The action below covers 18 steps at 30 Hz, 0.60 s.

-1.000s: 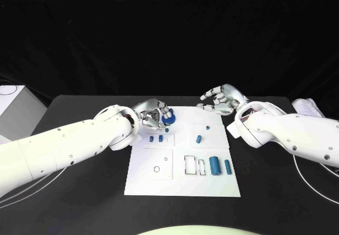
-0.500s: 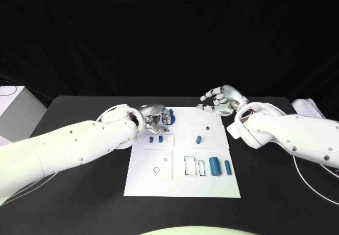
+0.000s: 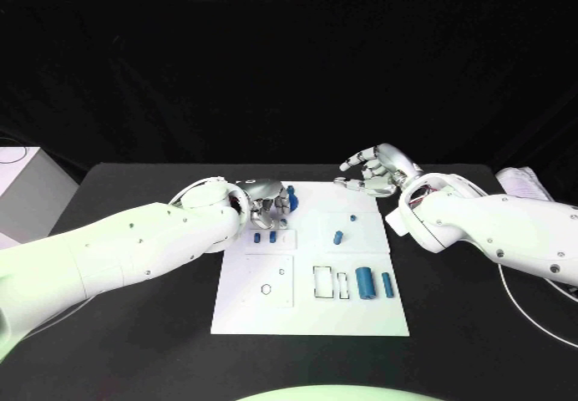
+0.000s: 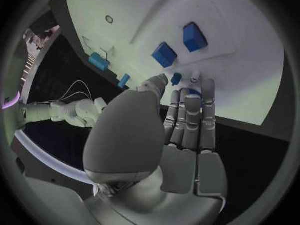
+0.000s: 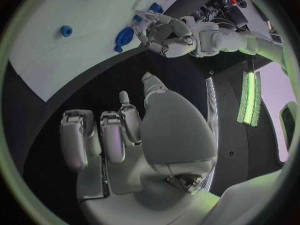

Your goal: Assemble the parts on the task board

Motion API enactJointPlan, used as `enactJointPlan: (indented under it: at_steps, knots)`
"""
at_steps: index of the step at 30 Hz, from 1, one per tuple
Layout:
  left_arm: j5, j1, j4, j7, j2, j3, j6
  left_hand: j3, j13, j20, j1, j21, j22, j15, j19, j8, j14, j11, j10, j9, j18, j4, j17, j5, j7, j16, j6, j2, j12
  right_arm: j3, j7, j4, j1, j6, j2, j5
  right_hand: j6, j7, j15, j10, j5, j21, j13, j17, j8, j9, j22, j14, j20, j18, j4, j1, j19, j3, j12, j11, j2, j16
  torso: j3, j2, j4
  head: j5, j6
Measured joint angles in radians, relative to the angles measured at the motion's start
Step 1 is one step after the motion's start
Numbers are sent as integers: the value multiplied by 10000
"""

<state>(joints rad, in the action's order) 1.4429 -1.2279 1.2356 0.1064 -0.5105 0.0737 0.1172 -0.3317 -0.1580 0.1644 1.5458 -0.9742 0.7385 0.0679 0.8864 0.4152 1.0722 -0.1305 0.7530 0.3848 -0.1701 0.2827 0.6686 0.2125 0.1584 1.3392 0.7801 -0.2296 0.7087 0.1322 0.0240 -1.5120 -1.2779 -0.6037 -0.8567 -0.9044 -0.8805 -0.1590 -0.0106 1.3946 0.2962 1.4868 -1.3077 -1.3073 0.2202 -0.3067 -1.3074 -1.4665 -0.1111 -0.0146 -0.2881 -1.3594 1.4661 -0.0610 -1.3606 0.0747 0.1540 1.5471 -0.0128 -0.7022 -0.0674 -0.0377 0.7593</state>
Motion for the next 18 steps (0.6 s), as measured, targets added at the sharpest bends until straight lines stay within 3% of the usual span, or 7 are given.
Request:
enactJointPlan:
  at_steps: [18]
  knots:
    - [150,0,-177,101,201,29,-116,-1213,371,0,204,-500,362,-141,-1,-229,468,124,767,-338,-1,-220,374,0,-48,568,586,-72,-438,0,9,-3,0,11,9,-136,0,0,0,1,0,3,1,0,0,0,-7,0,0,0,0,0,0,0,0,0,0,0,6,12,-3,0,10]
